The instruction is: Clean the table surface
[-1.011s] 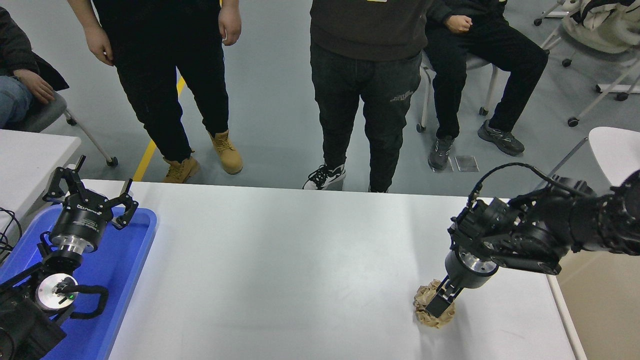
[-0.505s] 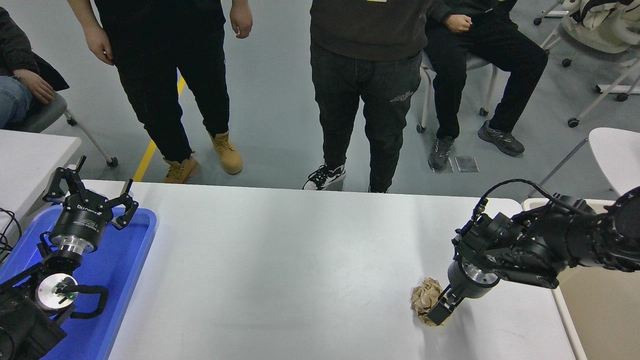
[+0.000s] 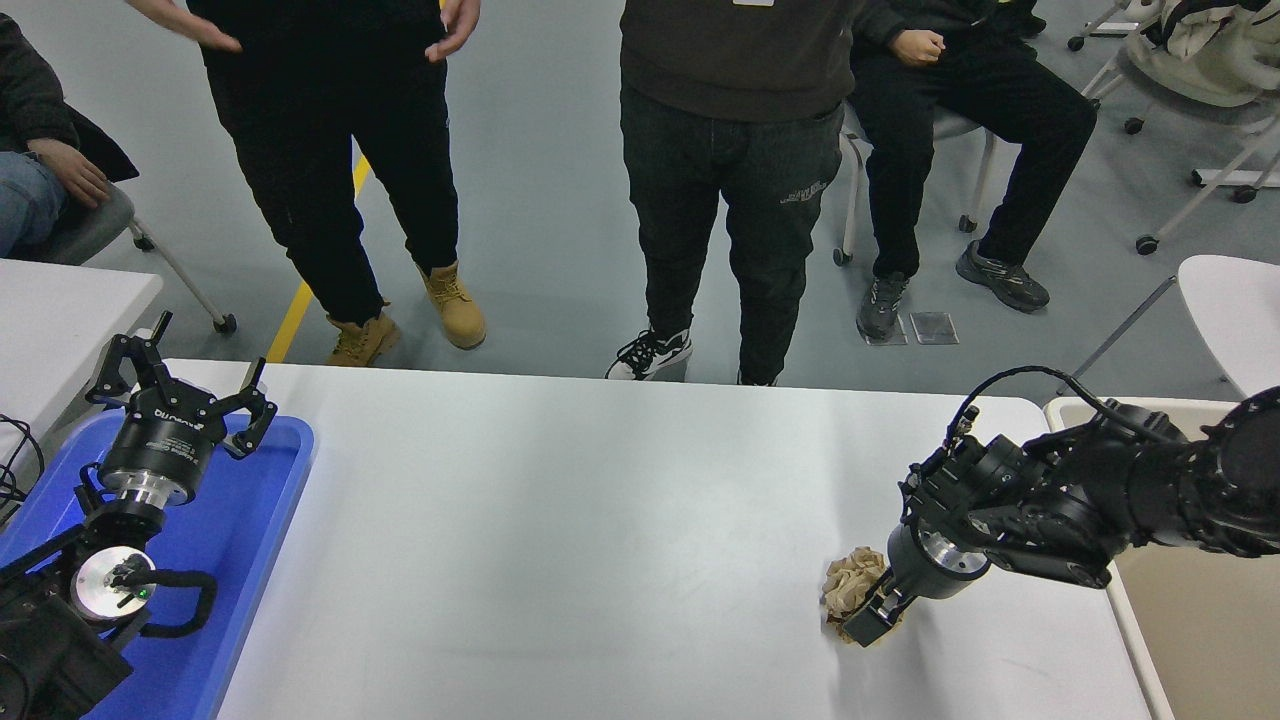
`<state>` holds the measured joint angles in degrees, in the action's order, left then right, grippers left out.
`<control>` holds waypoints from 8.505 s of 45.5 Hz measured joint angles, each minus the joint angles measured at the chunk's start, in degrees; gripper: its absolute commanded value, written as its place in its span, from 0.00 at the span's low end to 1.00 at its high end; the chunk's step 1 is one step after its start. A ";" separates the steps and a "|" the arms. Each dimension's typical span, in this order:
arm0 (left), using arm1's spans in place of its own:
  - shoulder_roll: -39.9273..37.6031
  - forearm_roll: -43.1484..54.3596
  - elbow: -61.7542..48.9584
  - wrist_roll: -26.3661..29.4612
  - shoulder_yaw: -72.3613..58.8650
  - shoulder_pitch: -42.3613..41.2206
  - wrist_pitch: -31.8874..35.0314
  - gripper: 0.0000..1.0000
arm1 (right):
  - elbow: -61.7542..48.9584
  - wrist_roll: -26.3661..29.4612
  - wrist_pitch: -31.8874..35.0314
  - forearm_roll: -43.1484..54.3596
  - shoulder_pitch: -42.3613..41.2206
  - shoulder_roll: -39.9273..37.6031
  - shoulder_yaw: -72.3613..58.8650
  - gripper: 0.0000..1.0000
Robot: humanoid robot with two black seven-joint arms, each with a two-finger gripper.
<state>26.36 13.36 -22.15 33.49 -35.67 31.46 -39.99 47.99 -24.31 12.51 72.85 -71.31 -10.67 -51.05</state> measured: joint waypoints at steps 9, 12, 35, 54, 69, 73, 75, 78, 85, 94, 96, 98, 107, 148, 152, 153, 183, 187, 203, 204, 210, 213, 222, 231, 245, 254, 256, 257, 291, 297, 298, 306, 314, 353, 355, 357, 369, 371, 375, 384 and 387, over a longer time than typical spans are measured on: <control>0.00 0.00 0.00 0.00 -0.01 0.00 0.00 1.00 | -0.62 -0.13 -0.29 0.24 -0.03 0.00 -0.46 0.00; 0.00 0.00 0.00 0.00 -0.01 0.00 0.00 1.00 | -0.72 -0.15 -0.36 0.26 -0.13 -0.04 -0.51 0.00; 0.00 0.00 0.00 0.00 -0.01 0.00 0.00 1.00 | 0.10 -3.82 -0.73 0.04 -4.42 -3.69 1.20 0.00; 0.00 0.00 0.00 0.00 -0.01 0.00 0.00 1.00 | 6.04 -8.35 -0.43 -0.31 -6.63 -14.27 14.65 0.00; 0.00 0.01 0.00 0.00 -0.01 0.00 0.00 1.00 | 7.40 -9.09 0.59 -1.62 -1.63 -20.81 31.17 0.00; 0.00 0.00 0.00 0.00 -0.01 0.00 0.00 1.00 | 7.47 -9.13 0.94 -3.39 -0.18 -21.71 35.19 0.00; 0.00 0.00 0.00 0.00 -0.01 0.00 0.00 1.00 | 7.49 -9.14 1.04 -4.24 0.29 -22.06 36.64 0.00; 0.00 0.00 0.00 0.00 -0.01 0.00 0.00 1.00 | 7.52 -9.15 1.22 -5.87 1.03 -22.54 38.77 0.00; 0.00 0.00 0.00 0.00 0.00 0.00 0.00 1.00 | 7.11 -9.16 1.42 -10.34 2.79 -23.66 44.32 0.00; 0.00 0.00 0.00 0.00 0.00 0.00 0.00 1.00 | 3.35 -8.99 1.31 -18.46 4.41 -24.11 50.50 0.00; 0.00 0.00 0.00 0.00 0.00 0.00 0.00 1.00 | 1.35 -8.97 1.33 -20.90 4.59 -24.16 51.30 0.00; 0.00 0.00 0.00 0.00 0.00 0.00 0.00 1.00 | -0.53 -8.96 1.39 -22.74 4.76 -24.14 51.81 0.00; 0.00 0.00 0.00 0.00 0.00 0.00 0.00 1.00 | -12.47 -8.79 1.64 -32.04 5.39 -22.70 53.06 0.00; 0.00 0.00 0.00 0.00 0.00 0.00 0.00 1.00 | -41.11 8.13 -0.16 -62.43 12.79 -18.68 60.63 0.00; 0.00 0.00 0.00 0.00 0.00 0.00 0.00 1.00 | -41.63 10.13 -1.06 -63.48 12.94 -18.66 62.42 0.00; 0.00 0.00 0.00 0.00 0.00 0.00 0.00 1.00 | -41.71 10.52 -1.23 -63.64 12.96 -18.66 62.77 0.00; 0.00 0.00 0.00 0.00 0.02 0.00 0.00 1.00 | -44.40 22.44 -5.15 -68.87 12.64 -19.53 75.32 0.00; 0.00 0.00 0.00 0.00 0.02 0.00 0.00 1.00 | -44.44 23.47 -5.89 -69.82 12.63 -19.66 75.85 0.00; 0.00 0.00 0.00 0.00 0.00 0.00 0.00 1.00 | -44.77 25.97 -9.40 -72.83 13.00 -20.28 77.53 0.00; 0.00 0.00 0.00 0.00 -0.01 0.00 0.00 1.00 | -44.95 26.17 -9.75 -72.95 13.11 -20.34 77.70 0.00; 0.00 0.00 0.00 0.00 0.00 0.00 0.00 1.00 | -46.17 27.33 -11.09 -73.28 13.61 -20.55 78.48 0.00; 0.00 0.00 0.00 0.00 0.00 0.00 0.00 1.00 | -46.99 27.94 -11.76 -73.38 14.05 -20.63 78.76 0.00; -0.01 0.01 0.01 0.00 0.01 0.00 0.00 1.00 | -48.30 28.93 -12.95 -74.36 16.37 -20.72 79.17 0.00; -0.01 0.00 0.00 0.00 0.01 0.00 0.00 1.00 | -48.74 29.14 -13.43 -77.09 20.90 -20.69 79.34 0.00; 0.00 0.00 0.00 0.00 0.01 0.00 0.00 1.00 | -48.88 28.80 -13.63 -78.62 27.87 -19.46 79.99 0.00; 0.00 0.00 0.00 0.00 0.00 0.00 0.00 1.00 | -48.73 28.60 -13.45 -78.83 31.27 -17.96 79.86 0.00; 0.01 0.00 0.00 0.00 0.00 0.00 0.00 1.00 | -48.66 28.60 -13.37 -78.81 32.02 -17.44 79.75 0.00; 0.01 0.00 0.00 0.00 0.00 0.00 0.00 1.00 | -48.62 28.59 -13.32 -78.77 32.29 -17.24 79.71 0.00; 0.00 0.00 0.00 0.00 0.00 0.00 0.00 1.00 | -48.03 28.54 -12.69 -77.97 37.11 -8.31 74.52 0.00; 0.00 0.00 0.00 0.00 0.00 0.00 0.00 1.00 | -48.01 28.53 -12.80 -77.95 37.23 -7.84 74.27 0.03; 0.00 0.00 0.00 0.00 0.00 0.00 0.00 1.00 | -48.01 28.53 -12.82 -77.95 37.24 -7.79 74.24 0.08; 0.00 0.00 0.00 0.00 0.00 0.00 0.00 1.00 | -48.11 28.52 -13.09 -77.95 37.26 -7.66 74.10 0.59; 0.00 0.00 0.00 0.00 0.00 0.00 0.00 1.00 | -48.33 28.52 -13.30 -77.95 36.93 -7.72 74.01 0.94; 0.00 0.00 0.00 0.00 -0.02 0.00 0.00 1.00 | -48.20 28.61 -12.92 -77.89 30.04 -13.63 66.72 0.98; 0.00 0.00 0.00 0.00 -0.02 0.00 0.00 1.00 | -48.06 28.55 -12.89 -77.87 28.77 -14.37 66.66 0.98; 0.00 0.00 0.00 0.00 -0.02 0.00 0.00 1.00 | -47.81 28.51 -12.86 -77.87 27.53 -14.96 66.63 0.98; 0.00 0.00 0.00 0.00 -0.02 0.00 0.00 1.00 | -45.32 24.67 -12.41 -77.88 21.04 -17.37 66.87 0.98; 0.00 0.00 0.00 0.00 -0.02 0.00 0.00 1.00 | -44.79 23.45 -12.06 -77.91 20.44 -17.62 66.93 0.98; 0.00 0.00 0.00 0.00 -0.02 0.00 0.00 1.00 | -43.38 20.34 -10.85 -77.92 19.27 -18.19 67.10 0.98; 0.00 0.00 0.00 0.00 0.01 0.00 0.00 1.00 | -39.24 15.73 -7.33 -77.92 18.01 -19.75 68.82 0.98; 0.00 0.00 0.00 0.00 0.02 0.00 0.00 1.00 | -37.06 14.64 -6.06 -77.91 17.78 -20.62 70.43 0.98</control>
<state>26.37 13.36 -22.15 33.49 -35.65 31.46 -39.99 10.92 -9.67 6.45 -5.07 -53.53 -31.29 19.38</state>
